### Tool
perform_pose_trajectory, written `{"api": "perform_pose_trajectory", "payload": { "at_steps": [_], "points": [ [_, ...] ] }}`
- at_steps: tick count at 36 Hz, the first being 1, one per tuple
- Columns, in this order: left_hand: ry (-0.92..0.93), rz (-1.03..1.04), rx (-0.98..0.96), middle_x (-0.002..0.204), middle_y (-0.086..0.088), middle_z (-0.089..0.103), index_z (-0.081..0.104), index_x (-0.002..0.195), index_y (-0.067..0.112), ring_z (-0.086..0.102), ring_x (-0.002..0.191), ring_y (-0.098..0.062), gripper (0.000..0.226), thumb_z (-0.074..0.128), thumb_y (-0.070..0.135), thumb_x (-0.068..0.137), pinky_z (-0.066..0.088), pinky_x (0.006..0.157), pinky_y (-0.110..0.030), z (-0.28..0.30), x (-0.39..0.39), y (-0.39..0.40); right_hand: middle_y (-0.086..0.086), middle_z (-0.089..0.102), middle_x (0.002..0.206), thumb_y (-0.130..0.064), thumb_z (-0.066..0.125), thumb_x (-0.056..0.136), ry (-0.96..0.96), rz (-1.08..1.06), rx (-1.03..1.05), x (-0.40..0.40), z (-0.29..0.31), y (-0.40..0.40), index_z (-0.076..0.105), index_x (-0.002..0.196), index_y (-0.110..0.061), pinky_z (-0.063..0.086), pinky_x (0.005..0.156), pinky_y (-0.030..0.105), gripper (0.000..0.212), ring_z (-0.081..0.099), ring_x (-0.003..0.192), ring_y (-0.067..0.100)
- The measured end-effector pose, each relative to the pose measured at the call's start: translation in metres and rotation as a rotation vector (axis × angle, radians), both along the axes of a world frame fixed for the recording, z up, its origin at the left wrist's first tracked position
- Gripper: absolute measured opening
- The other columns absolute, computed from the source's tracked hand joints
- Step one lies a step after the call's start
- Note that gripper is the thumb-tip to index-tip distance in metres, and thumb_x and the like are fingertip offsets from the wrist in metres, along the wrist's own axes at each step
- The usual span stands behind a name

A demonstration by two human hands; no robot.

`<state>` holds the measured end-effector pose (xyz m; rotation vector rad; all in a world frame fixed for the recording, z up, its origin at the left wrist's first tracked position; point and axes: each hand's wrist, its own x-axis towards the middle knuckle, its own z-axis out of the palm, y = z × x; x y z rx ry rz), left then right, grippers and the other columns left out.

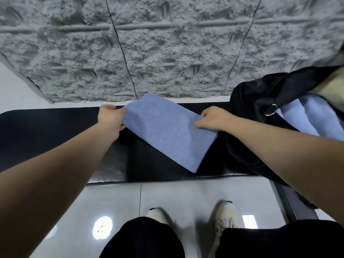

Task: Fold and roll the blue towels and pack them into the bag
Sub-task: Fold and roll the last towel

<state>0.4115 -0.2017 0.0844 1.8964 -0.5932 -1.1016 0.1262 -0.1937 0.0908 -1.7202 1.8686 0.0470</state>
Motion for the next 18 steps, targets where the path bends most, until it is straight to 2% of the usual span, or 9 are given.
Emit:
{"api": "perform_pose_trajectory", "payload": {
  "at_steps": [2, 5, 8, 11, 14, 16, 18],
  "points": [
    [-0.006, 0.010, -0.010, 0.125, -0.003, 0.049, 0.037, 0.134, 0.017, 0.056, 0.109, -0.023, 0.056, 0.067, 0.016, 0.087, 0.051, 0.073, -0.035, 0.000, -0.010, 0.009, 0.004, 0.067, 0.091, -0.036, 0.065, 0.078, -0.017, 0.006, 0.005, 0.000, 0.001, 0.002, 0.067, 0.089, -0.013, 0.051, 0.072, 0.032, 0.026, 0.062, 0.083, 0.019],
    [-0.018, -0.043, -0.040, 0.119, -0.001, 0.047, 0.028, 0.140, 0.019, 0.058, 0.104, -0.025, 0.063, 0.063, 0.013, 0.088, 0.052, 0.069, -0.034, -0.001, -0.023, 0.028, 0.002, 0.059, 0.084, -0.034, 0.065, 0.079, -0.095, -0.003, -0.002, 0.003, 0.005, 0.006, 0.055, 0.080, -0.014, 0.039, 0.060, 0.031, 0.022, 0.053, 0.073, 0.017],
    [-0.048, -0.176, -0.085, 0.116, 0.005, 0.051, 0.027, 0.139, 0.028, 0.058, 0.093, -0.016, 0.061, 0.060, 0.011, 0.089, 0.055, 0.073, -0.036, -0.001, -0.032, 0.047, 0.001, 0.055, 0.084, -0.030, 0.064, 0.082, -0.195, -0.042, 0.031, 0.005, 0.008, 0.011, 0.048, 0.086, -0.015, 0.036, 0.058, 0.030, 0.022, 0.051, 0.074, 0.017],
    [-0.090, -0.293, -0.190, 0.109, 0.013, 0.058, 0.020, 0.148, 0.035, 0.060, 0.093, -0.008, 0.076, 0.061, 0.010, 0.088, 0.054, 0.080, -0.035, -0.002, -0.037, 0.059, 0.001, 0.057, 0.093, -0.034, 0.063, 0.083, -0.273, -0.087, 0.077, 0.005, 0.008, 0.016, 0.044, 0.102, -0.018, 0.038, 0.060, 0.029, 0.031, 0.053, 0.077, 0.015],
    [-0.110, -0.337, -0.200, 0.110, 0.007, 0.060, 0.035, 0.142, 0.034, 0.065, 0.098, -0.018, 0.066, 0.060, 0.007, 0.087, 0.057, 0.084, -0.043, -0.007, -0.038, 0.057, -0.002, 0.058, 0.100, -0.038, 0.060, 0.086, -0.320, -0.126, 0.075, 0.003, 0.009, 0.018, 0.040, 0.117, -0.022, 0.045, 0.069, 0.029, 0.041, 0.056, 0.085, 0.012],
    [-0.149, -0.316, -0.147, 0.121, -0.003, 0.058, 0.039, 0.141, 0.030, 0.064, 0.097, -0.022, 0.063, 0.055, 0.003, 0.086, 0.058, 0.084, -0.044, -0.011, -0.036, 0.049, -0.003, 0.060, 0.100, -0.035, 0.059, 0.087, -0.349, -0.143, 0.093, 0.002, 0.011, 0.020, 0.046, 0.115, -0.022, 0.049, 0.075, 0.029, 0.034, 0.058, 0.086, 0.011],
    [-0.182, -0.306, -0.132, 0.120, -0.010, 0.058, 0.042, 0.140, 0.025, 0.062, 0.088, -0.022, 0.058, 0.051, 0.001, 0.087, 0.056, 0.074, -0.039, -0.015, -0.036, 0.039, 0.000, 0.062, 0.084, -0.023, 0.057, 0.087, -0.405, -0.171, 0.116, 0.000, 0.011, 0.022, 0.057, 0.095, -0.017, 0.047, 0.058, 0.022, 0.010, 0.058, 0.068, 0.011]
  ]
}}
